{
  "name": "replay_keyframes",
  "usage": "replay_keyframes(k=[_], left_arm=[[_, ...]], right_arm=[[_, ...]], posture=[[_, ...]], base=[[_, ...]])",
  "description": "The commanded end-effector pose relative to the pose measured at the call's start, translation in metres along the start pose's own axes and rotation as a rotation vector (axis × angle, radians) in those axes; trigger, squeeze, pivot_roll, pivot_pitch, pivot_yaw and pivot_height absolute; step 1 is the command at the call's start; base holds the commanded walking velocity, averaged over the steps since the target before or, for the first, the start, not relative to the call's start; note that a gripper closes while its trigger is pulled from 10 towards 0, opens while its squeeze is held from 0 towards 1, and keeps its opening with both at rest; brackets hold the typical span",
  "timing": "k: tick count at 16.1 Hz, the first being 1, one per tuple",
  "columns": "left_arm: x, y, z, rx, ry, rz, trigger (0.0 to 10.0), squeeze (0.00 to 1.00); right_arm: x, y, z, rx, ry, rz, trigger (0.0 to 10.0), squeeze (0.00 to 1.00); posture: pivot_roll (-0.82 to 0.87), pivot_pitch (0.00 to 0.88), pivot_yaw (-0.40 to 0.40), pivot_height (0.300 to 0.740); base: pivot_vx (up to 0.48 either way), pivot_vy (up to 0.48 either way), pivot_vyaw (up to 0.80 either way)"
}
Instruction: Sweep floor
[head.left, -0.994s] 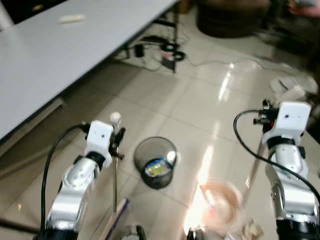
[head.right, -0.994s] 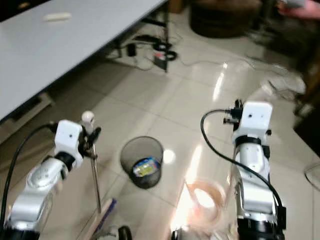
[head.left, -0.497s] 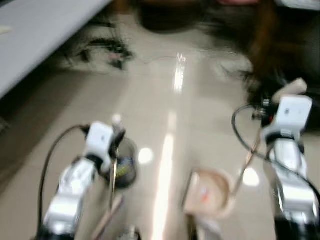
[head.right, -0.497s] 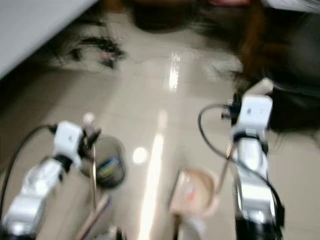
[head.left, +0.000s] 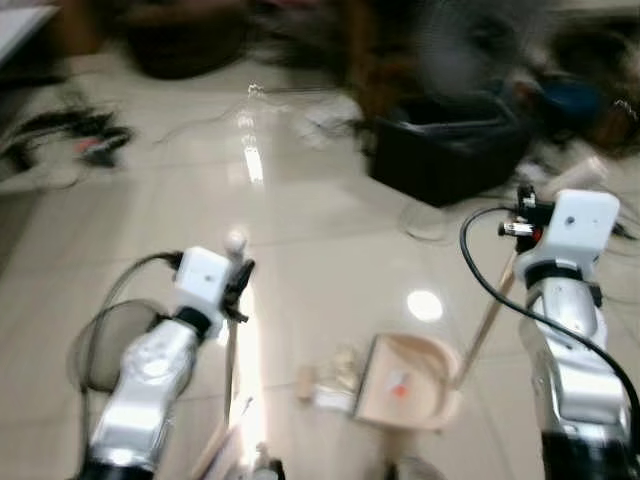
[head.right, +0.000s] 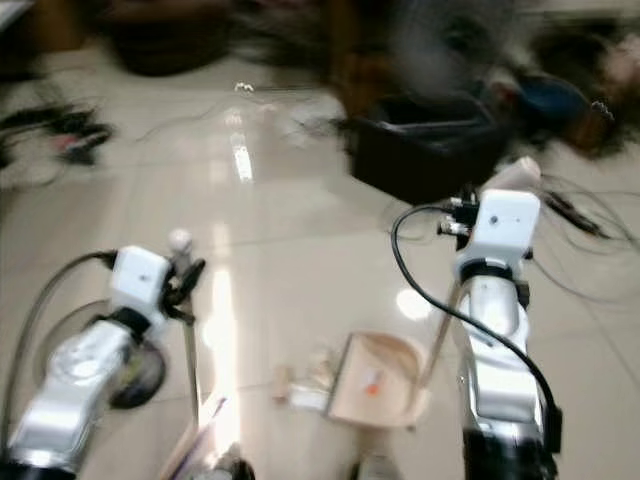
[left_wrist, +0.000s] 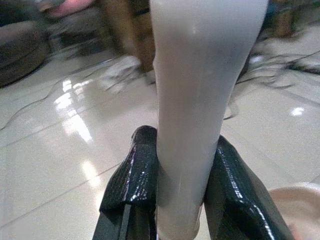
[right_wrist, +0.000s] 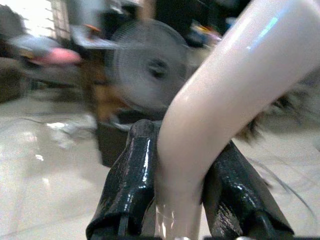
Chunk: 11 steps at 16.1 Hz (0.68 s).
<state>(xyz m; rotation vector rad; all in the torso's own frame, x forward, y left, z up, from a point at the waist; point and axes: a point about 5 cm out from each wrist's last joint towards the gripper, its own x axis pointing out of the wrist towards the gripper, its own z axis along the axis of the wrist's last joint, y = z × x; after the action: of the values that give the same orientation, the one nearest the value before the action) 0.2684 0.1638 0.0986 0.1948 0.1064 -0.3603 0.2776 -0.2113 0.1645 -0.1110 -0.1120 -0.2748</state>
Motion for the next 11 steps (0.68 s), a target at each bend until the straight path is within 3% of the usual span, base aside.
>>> replay_keyframes(k=[1,4,11], left_arm=[[0.0,0.009,0.006,0.016,-0.019,0.04,10.0,0.0],[0.006,0.009,0.009,0.001,-0.027,0.09,10.0,0.0],[0.013,0.009,0.013,0.001,-0.039,0.113,10.0,0.0]], right_arm=[[0.001,0.005,0.011,0.001,-0.043,0.016,10.0,0.0],[0.003,0.017,0.012,-0.041,-0.054,0.09,10.0,0.0],[-0.002,0.032,0.008,-0.04,-0.057,0.164,10.0,0.0]], posture=[[0.0,0.115,0.066,0.74],[0.0,0.117,0.067,0.74],[0.01,0.121,0.069,0.74]], base=[[0.0,-0.292,0.0],[0.0,-0.287,0.0],[0.0,-0.284,0.8]])
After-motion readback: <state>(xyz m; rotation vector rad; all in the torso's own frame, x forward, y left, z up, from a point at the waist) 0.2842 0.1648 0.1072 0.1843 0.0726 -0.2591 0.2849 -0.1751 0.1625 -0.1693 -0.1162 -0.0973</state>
